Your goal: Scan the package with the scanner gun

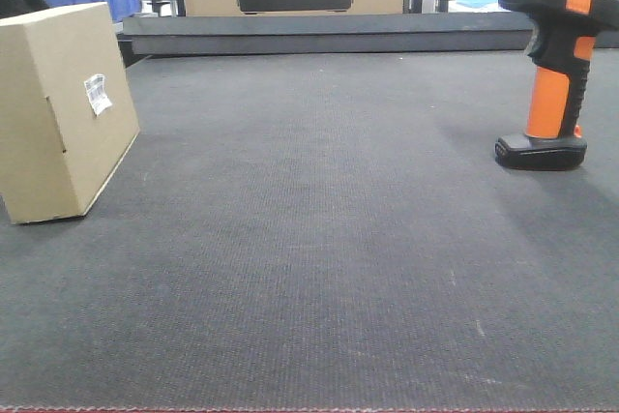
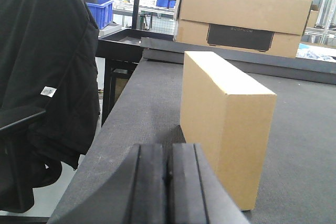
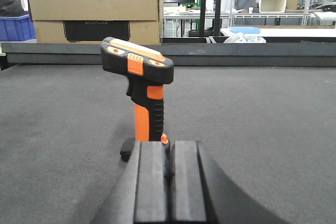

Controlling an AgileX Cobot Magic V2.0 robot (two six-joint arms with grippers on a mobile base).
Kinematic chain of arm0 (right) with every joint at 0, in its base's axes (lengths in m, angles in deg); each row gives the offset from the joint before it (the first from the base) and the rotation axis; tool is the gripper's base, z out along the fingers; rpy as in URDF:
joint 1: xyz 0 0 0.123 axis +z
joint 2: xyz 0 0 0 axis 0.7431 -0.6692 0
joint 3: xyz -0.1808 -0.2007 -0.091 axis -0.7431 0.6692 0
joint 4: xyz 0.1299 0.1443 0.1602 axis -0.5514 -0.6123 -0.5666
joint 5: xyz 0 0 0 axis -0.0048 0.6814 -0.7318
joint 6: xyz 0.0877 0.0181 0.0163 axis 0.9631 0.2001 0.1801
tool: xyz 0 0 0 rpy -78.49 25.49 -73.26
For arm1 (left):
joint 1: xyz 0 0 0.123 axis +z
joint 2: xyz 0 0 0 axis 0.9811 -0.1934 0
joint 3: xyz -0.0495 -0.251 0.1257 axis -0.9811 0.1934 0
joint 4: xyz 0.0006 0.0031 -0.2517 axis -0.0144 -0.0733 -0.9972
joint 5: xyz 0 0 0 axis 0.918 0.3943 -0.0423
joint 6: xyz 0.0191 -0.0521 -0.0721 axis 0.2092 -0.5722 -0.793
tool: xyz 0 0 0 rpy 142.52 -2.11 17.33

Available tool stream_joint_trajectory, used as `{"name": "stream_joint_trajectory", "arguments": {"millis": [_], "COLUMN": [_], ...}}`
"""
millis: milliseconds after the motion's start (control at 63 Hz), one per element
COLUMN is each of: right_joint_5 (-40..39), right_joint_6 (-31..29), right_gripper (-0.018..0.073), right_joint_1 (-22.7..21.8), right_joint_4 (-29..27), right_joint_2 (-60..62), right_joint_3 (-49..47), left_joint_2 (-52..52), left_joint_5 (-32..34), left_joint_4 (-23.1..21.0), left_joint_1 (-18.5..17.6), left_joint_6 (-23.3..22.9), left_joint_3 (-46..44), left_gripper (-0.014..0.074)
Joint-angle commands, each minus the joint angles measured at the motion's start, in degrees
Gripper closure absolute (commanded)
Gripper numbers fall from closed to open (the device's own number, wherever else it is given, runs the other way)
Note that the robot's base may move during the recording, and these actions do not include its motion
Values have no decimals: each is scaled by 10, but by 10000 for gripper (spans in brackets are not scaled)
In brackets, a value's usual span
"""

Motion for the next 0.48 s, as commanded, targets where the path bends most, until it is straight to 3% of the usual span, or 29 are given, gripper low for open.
{"name": "stream_joint_trajectory", "arguments": {"millis": [0,461], "right_joint_5": [-8,-8], "right_joint_6": [0,0], "right_gripper": [728,728], "right_joint_1": [-2,-2], "right_joint_4": [0,0], "right_joint_2": [1,1], "right_joint_3": [2,2], "left_joint_2": [1,1], "left_joint_5": [7,7], "left_joint_4": [-4,-4], "left_joint_1": [1,1], "left_joint_6": [1,1], "left_joint_3": [-1,-1], "left_gripper": [707,707]}}
